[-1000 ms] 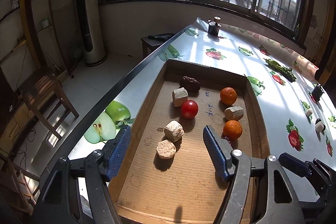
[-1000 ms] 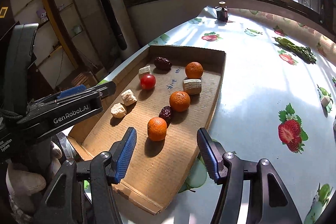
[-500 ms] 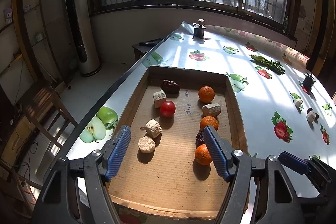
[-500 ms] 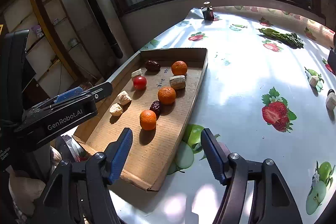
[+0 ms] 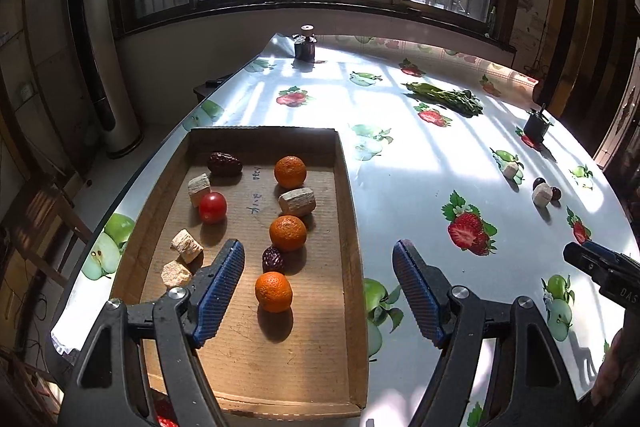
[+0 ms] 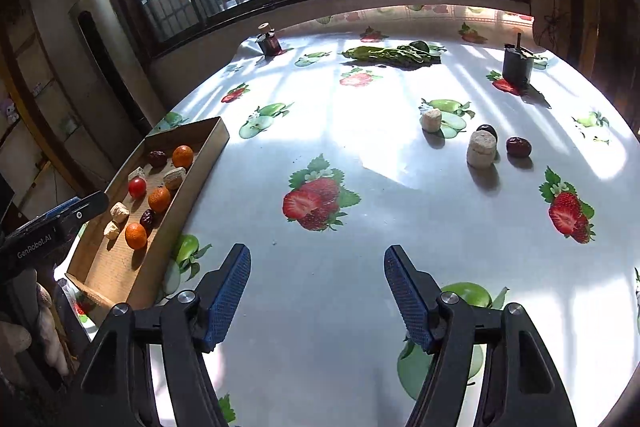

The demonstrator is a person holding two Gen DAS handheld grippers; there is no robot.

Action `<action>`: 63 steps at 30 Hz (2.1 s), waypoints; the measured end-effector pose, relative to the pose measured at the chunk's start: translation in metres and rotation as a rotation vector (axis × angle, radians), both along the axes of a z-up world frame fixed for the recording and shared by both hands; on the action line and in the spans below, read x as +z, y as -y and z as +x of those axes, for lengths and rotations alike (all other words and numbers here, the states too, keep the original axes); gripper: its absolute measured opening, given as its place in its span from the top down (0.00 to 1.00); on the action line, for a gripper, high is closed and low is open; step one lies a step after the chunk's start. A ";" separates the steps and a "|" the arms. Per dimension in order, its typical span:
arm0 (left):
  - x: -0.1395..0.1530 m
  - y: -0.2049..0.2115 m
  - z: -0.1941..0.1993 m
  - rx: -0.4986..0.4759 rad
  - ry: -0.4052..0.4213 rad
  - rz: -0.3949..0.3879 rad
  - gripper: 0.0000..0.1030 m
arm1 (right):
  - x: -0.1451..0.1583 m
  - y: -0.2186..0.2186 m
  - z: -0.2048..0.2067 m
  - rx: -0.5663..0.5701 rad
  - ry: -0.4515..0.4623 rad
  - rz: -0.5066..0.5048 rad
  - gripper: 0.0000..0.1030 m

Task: Organize fruits
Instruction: 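Move both tools back toward the remaining snacks and dark fruits, then grasp a small white snack with the left gripper while the right gripper grasps the round snack cake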

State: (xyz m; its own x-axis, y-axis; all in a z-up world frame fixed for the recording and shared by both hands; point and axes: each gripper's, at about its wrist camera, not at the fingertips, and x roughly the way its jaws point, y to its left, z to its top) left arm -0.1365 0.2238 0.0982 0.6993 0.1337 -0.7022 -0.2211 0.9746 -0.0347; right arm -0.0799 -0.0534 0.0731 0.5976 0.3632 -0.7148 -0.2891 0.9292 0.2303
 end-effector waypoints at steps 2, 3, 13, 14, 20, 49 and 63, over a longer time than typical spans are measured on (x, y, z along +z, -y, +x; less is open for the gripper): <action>-0.003 0.013 0.008 -0.030 -0.009 -0.002 0.26 | 0.003 0.035 0.016 -0.077 -0.014 -0.003 0.29; -0.005 0.021 0.012 -0.045 -0.016 0.002 0.26 | 0.005 0.050 0.024 -0.107 -0.022 0.004 0.29; -0.025 0.076 0.049 -0.178 -0.063 0.017 0.26 | -0.017 0.094 0.091 -0.197 -0.088 -0.001 0.28; -0.027 0.079 0.054 -0.185 -0.065 0.012 0.26 | -0.020 0.089 0.097 -0.188 -0.094 -0.006 0.28; -0.033 0.091 0.086 -0.200 -0.099 -0.036 0.26 | -0.033 0.057 0.126 -0.153 -0.046 -0.065 0.30; -0.072 0.220 0.256 -0.490 -0.133 -0.043 0.36 | -0.049 0.078 0.121 -0.179 -0.096 0.021 0.65; -0.076 0.224 0.243 -0.504 -0.160 -0.053 0.78 | -0.048 0.074 0.119 -0.172 -0.063 -0.014 0.65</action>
